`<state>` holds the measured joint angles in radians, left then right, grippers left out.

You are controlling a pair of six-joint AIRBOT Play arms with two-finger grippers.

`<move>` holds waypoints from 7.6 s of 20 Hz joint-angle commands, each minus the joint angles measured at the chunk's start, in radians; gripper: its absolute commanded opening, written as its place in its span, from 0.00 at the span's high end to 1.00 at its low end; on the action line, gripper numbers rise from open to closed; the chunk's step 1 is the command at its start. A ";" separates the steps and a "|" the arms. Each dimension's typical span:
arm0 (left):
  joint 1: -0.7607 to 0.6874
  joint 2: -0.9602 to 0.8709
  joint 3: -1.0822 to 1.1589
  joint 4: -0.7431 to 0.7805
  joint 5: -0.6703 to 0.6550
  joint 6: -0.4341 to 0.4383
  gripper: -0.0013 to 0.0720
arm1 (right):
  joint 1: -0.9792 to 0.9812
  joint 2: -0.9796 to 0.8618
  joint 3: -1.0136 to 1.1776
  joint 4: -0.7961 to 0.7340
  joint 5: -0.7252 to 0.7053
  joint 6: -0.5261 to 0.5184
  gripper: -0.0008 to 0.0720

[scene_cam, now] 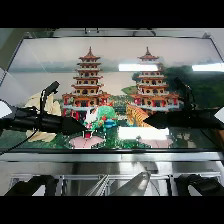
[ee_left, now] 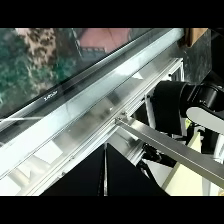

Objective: Fold the shirts.

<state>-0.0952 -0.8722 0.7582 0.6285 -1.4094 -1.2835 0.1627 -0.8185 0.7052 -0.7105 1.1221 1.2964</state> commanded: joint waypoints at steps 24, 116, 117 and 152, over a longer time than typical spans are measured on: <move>1.069 -0.653 0.299 0.291 0.158 0.101 0.02 | 0.001 0.000 0.000 0.000 0.000 0.000 0.97; 0.299 -0.257 0.224 -0.043 0.049 0.256 0.95 | -0.209 -0.519 0.581 -0.148 -0.047 -0.018 0.95; 0.292 -0.315 0.206 -0.043 0.072 0.270 0.94 | -0.208 -0.597 0.589 -0.140 -0.040 -0.018 0.68; 0.060 -1.335 1.207 0.156 -0.210 0.034 0.94 | 0.043 -0.575 -0.220 0.251 -0.187 -0.084 0.97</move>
<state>-0.0349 -2.2143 1.9594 0.8284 -1.6100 -1.2472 0.2230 -1.4021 0.4816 -0.4526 0.9146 1.2419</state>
